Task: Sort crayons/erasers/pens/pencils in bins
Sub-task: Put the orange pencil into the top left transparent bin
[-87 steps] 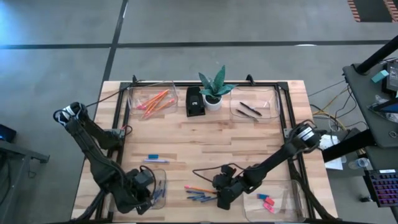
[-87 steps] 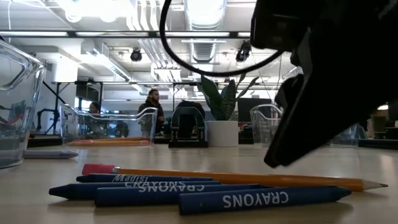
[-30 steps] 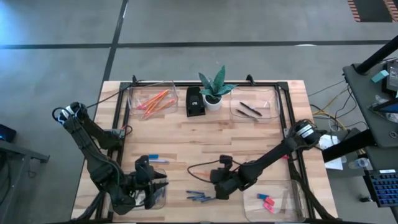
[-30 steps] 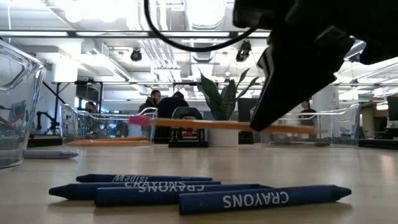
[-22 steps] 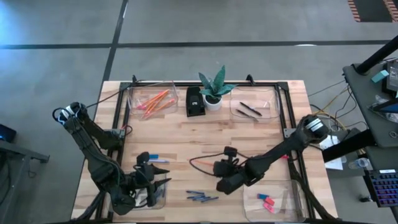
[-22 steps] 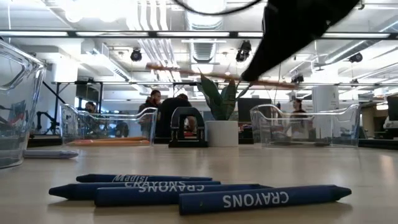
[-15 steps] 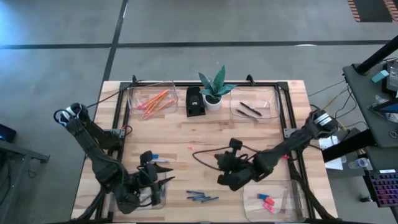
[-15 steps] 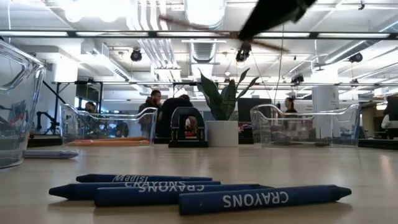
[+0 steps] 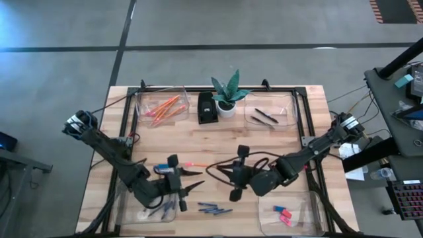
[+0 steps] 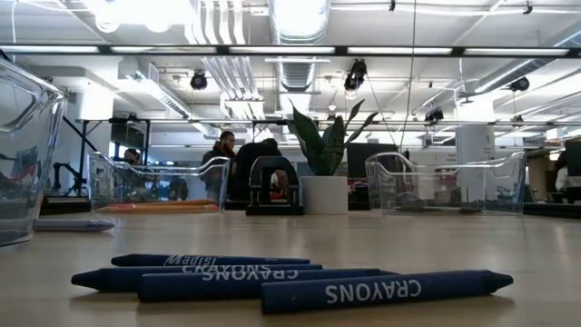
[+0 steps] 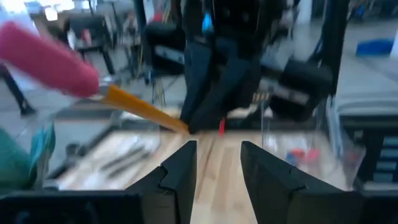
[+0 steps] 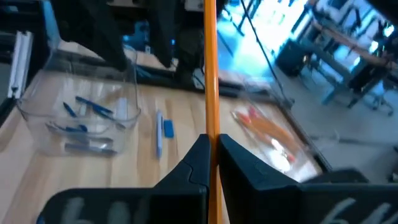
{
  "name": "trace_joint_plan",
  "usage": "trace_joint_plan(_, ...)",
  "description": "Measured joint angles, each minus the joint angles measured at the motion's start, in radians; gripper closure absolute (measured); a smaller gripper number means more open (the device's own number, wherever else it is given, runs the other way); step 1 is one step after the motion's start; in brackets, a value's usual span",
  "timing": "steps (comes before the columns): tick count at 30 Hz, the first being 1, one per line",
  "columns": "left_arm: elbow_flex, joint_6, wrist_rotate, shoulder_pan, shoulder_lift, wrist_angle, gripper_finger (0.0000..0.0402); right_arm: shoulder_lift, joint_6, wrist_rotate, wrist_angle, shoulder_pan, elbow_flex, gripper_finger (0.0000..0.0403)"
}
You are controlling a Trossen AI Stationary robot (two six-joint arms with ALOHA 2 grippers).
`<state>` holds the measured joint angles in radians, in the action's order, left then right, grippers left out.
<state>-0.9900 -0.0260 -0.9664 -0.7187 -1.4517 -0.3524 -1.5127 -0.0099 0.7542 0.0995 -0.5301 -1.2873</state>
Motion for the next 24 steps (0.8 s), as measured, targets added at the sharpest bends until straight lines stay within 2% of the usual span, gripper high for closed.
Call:
trace_joint_plan(7,0.126,0.141,0.012,0.0,0.0,-0.383,0.029,0.004,-0.145,-0.004,-0.133,-0.006,0.0,0.039)
trace_joint_plan(11,0.16,0.204,0.016,0.004,0.0,-0.517,0.029,0.005,-0.181,-0.077,-0.192,-0.006,0.0,0.039)
trace_joint_plan(17,0.167,0.27,0.154,0.017,0.0,-0.604,0.029,0.005,-0.192,-0.112,-0.22,-0.006,-0.001,0.0391)
trace_joint_plan(22,0.167,0.27,0.175,0.043,0.001,-0.631,0.029,0.005,-0.192,-0.162,-0.241,-0.006,-0.001,0.0392)
trace_joint_plan(24,0.167,0.269,0.233,0.055,0.001,-0.636,0.029,0.005,-0.192,-0.162,-0.241,-0.006,-0.001,0.0393)
